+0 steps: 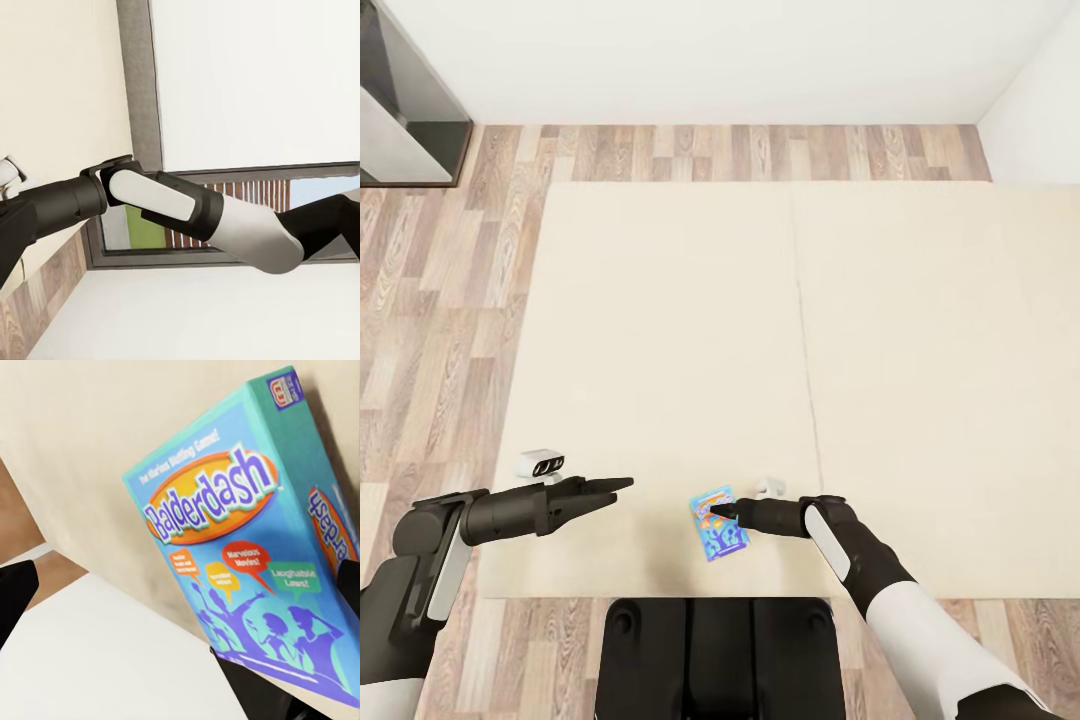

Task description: Put all the toys in the child's room - the three board games (two on the bed and one on the table), the two jigsaw puzzles on the table, and the tennis ball on the table - inside the toy box on the table in the child's room.

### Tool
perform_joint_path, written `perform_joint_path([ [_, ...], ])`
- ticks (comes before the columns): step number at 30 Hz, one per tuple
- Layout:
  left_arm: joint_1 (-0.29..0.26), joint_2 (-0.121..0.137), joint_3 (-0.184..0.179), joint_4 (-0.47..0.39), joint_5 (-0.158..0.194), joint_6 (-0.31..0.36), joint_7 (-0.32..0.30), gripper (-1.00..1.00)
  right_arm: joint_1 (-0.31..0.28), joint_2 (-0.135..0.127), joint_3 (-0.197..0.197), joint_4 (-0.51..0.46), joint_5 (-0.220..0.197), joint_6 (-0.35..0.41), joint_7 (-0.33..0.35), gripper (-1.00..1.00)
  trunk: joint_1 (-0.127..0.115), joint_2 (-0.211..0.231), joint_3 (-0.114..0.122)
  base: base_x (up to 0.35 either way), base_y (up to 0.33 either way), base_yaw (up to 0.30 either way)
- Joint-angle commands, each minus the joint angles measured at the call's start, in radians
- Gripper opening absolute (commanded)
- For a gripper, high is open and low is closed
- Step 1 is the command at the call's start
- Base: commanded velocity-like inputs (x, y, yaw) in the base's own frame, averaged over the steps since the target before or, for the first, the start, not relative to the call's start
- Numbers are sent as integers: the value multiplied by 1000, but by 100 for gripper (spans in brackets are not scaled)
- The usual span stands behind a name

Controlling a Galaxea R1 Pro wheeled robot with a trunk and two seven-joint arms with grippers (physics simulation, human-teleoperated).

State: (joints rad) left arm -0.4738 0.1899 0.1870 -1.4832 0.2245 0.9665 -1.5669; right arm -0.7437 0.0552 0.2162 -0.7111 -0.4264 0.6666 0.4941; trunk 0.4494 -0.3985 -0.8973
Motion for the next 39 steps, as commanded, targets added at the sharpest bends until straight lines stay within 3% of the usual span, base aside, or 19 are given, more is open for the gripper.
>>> perform_joint_path([
  [1, 0, 0, 0, 0, -1, 11, -4, 100, 0, 0, 0, -1, -3, 5, 0, 100, 1, -2, -1, 0, 66, 0],
  [39, 0, 0, 0, 0, 1, 11, -4, 100, 0, 0, 0, 0, -3, 5, 0, 100, 1, -2, -1, 0, 62, 0],
])
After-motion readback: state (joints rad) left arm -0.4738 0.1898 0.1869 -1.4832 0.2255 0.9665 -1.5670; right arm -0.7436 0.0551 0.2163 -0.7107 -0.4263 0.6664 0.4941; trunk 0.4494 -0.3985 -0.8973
